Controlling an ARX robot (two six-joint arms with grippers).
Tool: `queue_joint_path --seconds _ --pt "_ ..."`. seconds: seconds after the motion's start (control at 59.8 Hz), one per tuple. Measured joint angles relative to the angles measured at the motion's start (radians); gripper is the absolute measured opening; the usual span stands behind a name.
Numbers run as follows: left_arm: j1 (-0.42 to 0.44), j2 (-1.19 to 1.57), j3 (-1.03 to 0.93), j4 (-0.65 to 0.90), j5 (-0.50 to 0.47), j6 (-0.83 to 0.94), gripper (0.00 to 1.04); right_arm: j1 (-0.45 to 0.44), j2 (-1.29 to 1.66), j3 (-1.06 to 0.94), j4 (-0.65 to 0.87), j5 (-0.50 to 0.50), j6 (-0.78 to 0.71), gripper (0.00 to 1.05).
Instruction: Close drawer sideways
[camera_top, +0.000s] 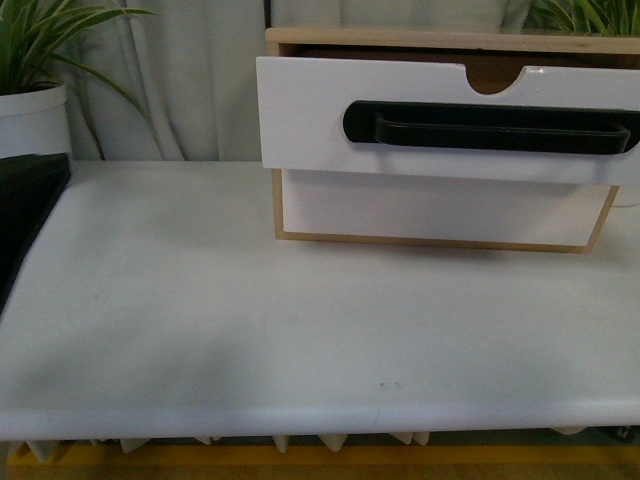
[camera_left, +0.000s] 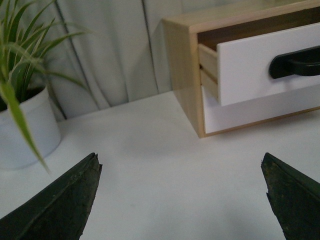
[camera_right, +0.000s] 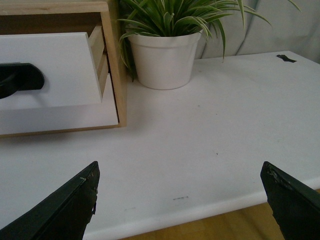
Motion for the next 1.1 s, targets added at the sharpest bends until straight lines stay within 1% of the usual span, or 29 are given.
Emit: queue_joint_path --seconds 0.084,0.1,0.201,0.318,0.385,0.552,0.619,0.703,0.803,0.853,0.903,0.92,0.937,1.02,1.087,1.104 --pt "-0.027 0.094 0.033 0.103 -0.002 0.097 0.98 -0.011 0.068 0.048 -0.016 -0.035 0.034 0.95" --pt "-0.033 0.132 0.053 0.142 0.003 0.132 0.98 -0.013 0.083 0.06 -0.024 -0.044 0.04 0.95" --pt "-0.045 0.22 0.104 0.244 0.02 0.256 0.98 -0.019 0.148 0.122 -0.079 -0.089 0.072 0.95" --pt "-0.056 0.32 0.164 0.386 0.071 0.431 0.98 -0.023 0.216 0.183 -0.142 -0.152 0.103 0.95" --pt "-0.062 0.377 0.202 0.46 0.117 0.547 0.98 -0.023 0.248 0.209 -0.16 -0.175 0.112 0.95" --pt "-0.069 0.474 0.281 0.526 0.232 0.764 0.98 -0.003 0.327 0.282 -0.175 -0.184 0.118 0.95" --pt "-0.069 0.502 0.304 0.535 0.271 0.842 0.98 0.024 0.354 0.305 -0.175 -0.159 0.105 0.95" --pt "-0.067 0.525 0.322 0.533 0.308 0.903 0.98 0.058 0.375 0.329 -0.2 -0.151 0.05 0.95" --pt "-0.059 0.547 0.34 0.526 0.348 0.956 0.98 0.102 0.41 0.372 -0.246 -0.102 -0.085 0.95" --pt "-0.053 0.557 0.348 0.521 0.357 0.974 0.98 0.129 0.432 0.409 -0.279 -0.077 -0.188 0.95" --pt "-0.046 0.57 0.357 0.518 0.374 1.0 0.98 0.147 0.444 0.433 -0.301 -0.061 -0.249 0.95" --pt "-0.045 0.573 0.359 0.517 0.376 1.004 0.98 0.161 0.45 0.449 -0.309 -0.043 -0.311 0.95" --pt "-0.043 0.575 0.36 0.517 0.377 1.006 0.98 0.164 0.451 0.452 -0.311 -0.04 -0.323 0.95" --pt "-0.035 0.594 0.369 0.509 0.389 1.032 0.98 0.209 0.466 0.509 -0.351 0.01 -0.496 0.95" --pt "-0.031 0.607 0.378 0.507 0.402 1.052 0.98 0.235 0.475 0.545 -0.374 0.036 -0.588 0.95" --pt "-0.031 0.61 0.379 0.506 0.406 1.055 0.98 0.245 0.478 0.558 -0.383 0.043 -0.634 0.95"
